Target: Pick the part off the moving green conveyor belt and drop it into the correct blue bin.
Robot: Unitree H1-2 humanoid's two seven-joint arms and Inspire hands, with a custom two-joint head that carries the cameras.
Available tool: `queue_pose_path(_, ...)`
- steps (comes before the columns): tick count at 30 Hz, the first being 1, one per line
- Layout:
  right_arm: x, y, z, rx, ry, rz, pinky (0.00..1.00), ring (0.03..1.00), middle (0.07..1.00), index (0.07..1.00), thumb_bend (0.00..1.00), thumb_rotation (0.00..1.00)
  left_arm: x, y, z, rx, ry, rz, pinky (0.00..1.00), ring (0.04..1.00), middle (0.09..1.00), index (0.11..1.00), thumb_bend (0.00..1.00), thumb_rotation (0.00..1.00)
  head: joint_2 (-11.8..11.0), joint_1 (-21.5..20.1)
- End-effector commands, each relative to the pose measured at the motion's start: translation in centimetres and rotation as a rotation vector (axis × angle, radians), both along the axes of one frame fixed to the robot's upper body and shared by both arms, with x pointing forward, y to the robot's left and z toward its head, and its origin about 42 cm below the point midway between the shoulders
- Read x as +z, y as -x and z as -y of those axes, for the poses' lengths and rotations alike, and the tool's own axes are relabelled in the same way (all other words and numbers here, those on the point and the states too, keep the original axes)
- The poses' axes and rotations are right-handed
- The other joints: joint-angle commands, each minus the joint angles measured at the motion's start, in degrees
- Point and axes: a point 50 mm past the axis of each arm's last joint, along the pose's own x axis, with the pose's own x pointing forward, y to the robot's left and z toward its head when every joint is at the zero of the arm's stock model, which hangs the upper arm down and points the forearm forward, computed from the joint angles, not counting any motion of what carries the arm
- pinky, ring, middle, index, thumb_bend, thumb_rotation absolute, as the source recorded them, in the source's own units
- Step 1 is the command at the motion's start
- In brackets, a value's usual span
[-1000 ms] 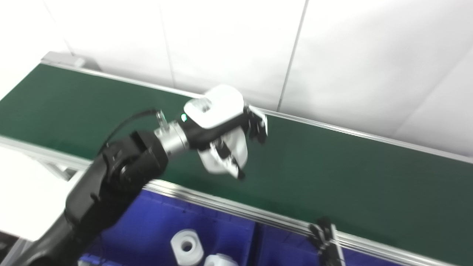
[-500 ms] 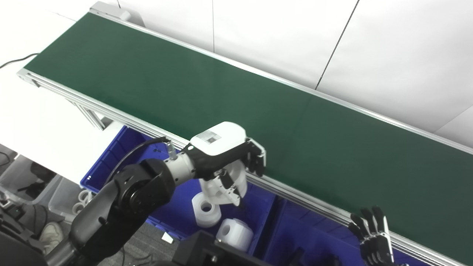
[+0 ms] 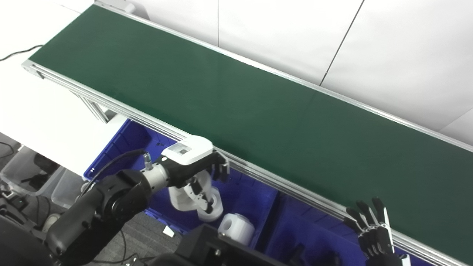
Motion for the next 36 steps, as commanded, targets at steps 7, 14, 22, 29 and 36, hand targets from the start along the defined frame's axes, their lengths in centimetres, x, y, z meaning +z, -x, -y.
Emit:
queue_pose_path(7, 0.3, -0.2, 0.1, 0.002, 0.005, 0.021, 0.8, 0.875, 0.928, 1.0, 0.88, 0.96, -0.4, -0.8, -2.9, 0.078, -0.098, 0.153, 0.34, 0.404, 0.507, 0.519, 0.5, 0.0, -0.59, -0.72)
queue_pose_path(14, 0.0, -0.2, 0.2, 0.007, 0.006, 0.019, 0.8, 0.877, 0.931, 1.0, 0.89, 0.95, -1.8, -1.4, -3.6, 0.275, -0.183, 0.281, 0.25, 0.348, 0.473, 0.555, 0.49, 0.0, -0.89, -0.45)
queue_pose_path(22, 0.0, -0.3, 0.0, 0.013, 0.0, 0.015, 0.81, 0.88, 0.933, 1.0, 0.89, 0.95, -1.9, -1.2, -3.7, 0.317, -0.255, 0.19, 0.31, 0.397, 0.48, 0.53, 0.51, 0.0, -0.77, -0.57)
queue_pose_path(29, 0.1, -0.4, 0.1, 0.017, 0.0, 0.013, 0.82, 0.884, 0.932, 1.0, 0.9, 0.95, -0.9, -1.3, -3.2, 0.304, -0.26, 0.067, 0.52, 0.569, 0.621, 0.604, 0.98, 0.39, -0.78, -0.79)
queue_pose_path(36, 0.2, -0.4, 0.3, 0.01, 0.009, 0.019, 0.8, 0.875, 0.929, 1.0, 0.89, 0.96, -0.2, -1.3, -2.9, 0.268, -0.261, 0.044, 0.62, 0.588, 0.63, 0.61, 0.99, 0.59, -0.69, -0.67)
